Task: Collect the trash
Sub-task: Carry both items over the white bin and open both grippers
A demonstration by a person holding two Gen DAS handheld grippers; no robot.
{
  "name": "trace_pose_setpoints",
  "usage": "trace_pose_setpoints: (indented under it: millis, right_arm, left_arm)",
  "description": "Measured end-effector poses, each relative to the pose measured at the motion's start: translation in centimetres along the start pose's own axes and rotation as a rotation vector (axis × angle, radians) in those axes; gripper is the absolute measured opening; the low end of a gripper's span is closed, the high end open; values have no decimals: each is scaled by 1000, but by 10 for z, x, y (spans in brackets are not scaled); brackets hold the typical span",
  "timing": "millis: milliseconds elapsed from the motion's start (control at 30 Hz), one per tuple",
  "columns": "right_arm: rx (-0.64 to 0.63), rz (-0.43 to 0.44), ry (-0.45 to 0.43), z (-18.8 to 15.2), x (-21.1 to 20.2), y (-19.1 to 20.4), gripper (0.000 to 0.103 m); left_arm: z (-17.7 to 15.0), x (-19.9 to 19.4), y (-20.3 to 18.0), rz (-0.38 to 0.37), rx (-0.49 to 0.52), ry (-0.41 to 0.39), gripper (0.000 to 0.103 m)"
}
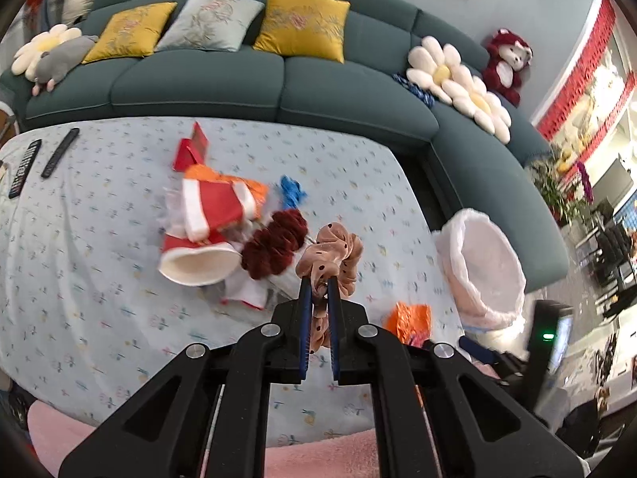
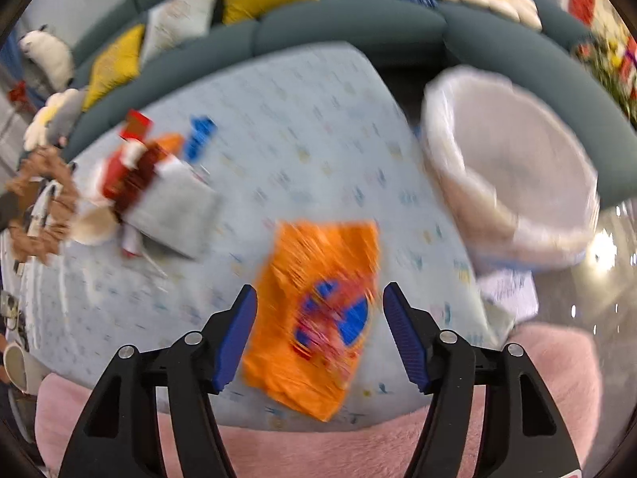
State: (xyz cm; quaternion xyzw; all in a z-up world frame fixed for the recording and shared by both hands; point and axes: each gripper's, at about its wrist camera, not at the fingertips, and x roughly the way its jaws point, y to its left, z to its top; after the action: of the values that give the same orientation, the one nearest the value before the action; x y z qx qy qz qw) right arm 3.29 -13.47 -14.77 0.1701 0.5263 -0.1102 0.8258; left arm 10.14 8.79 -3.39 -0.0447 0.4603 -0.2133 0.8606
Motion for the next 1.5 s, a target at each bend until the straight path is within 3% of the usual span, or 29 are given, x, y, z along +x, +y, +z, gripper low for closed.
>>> trace_pose_setpoints:
  millis: [200, 367, 467, 533, 600, 667, 767, 1133, 1500]
  right_arm:
    - [99, 46, 129, -13, 42, -13, 69]
    - [77, 61, 151, -14, 52, 3, 78]
    - [33, 61, 148, -15, 55, 16, 78]
    - [5, 56, 143, -17, 55, 24, 71]
    - [-22, 50, 136, -16, 53, 25, 42]
    - [-15, 91, 141, -14, 50, 22, 22]
    - [0, 93, 107, -9, 37, 16, 11]
    - [58, 119, -120, 42, -44, -23, 9]
    - [177, 63, -269, 88, -97, -117, 9]
  left_arm:
    - [-9, 21, -17, -3, 26, 46, 8]
    - [-14, 34, -20, -1, 30, 79, 8]
    - [-16, 39, -22, 1, 36, 92, 8]
    - [-18, 42, -23, 4, 39, 99, 8]
    - [-19, 43, -24, 8, 42, 104, 8]
    - [-20, 43, -26, 12, 47, 104, 8]
    - [-17, 41, -30, 11, 53, 98, 8]
    - [10, 33, -84, -51, 122, 46, 8]
    - [38, 59, -188, -138, 235, 34, 8]
